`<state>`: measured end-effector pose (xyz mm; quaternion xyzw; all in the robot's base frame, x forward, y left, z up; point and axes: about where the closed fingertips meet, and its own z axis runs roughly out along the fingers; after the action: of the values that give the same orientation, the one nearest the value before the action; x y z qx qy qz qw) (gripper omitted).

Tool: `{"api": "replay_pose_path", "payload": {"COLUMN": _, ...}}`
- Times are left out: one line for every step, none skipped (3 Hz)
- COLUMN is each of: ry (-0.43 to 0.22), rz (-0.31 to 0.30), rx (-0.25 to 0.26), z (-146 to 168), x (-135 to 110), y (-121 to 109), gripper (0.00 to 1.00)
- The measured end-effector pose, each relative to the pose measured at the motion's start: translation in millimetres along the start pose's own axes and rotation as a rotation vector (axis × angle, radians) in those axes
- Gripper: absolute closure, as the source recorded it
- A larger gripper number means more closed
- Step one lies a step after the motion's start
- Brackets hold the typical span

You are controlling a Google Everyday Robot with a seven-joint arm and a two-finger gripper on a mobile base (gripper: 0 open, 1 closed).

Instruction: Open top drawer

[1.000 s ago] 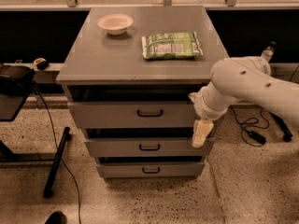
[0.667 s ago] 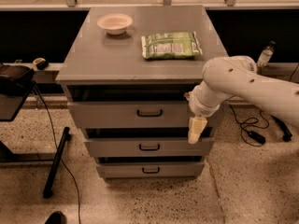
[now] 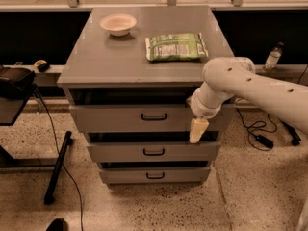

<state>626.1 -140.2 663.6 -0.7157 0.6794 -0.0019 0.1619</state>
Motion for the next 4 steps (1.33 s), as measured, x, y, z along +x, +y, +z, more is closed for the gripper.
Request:
{"api": "replay_pose_path", "payload": {"ry": 0.003, "rz": -0.04, "rx": -0.031, "z": -5.8, "x": -7.4, "y": 14.3, "gripper": 0.3}}
{"api": "replay_pose_path", "payload": {"ry": 0.009, "rz": -0.078, "rx": -0.056, "z": -22.6, "x": -8.7, "y": 36.3, "gripper": 0.37}}
{"api": "replay_pose_path", "payload": {"ry": 0.04, "rz": -0.112, "rx": -0.134, "z": -47.6, "x": 1.5, "y": 86.2, "gripper": 0.32}}
{"api": "replay_pose_path", "payload": {"ry": 0.068, "rz": -0.102, "rx": -0.221, "z": -61.9, "x": 17.0, "y": 130.8, "gripper": 0.28}}
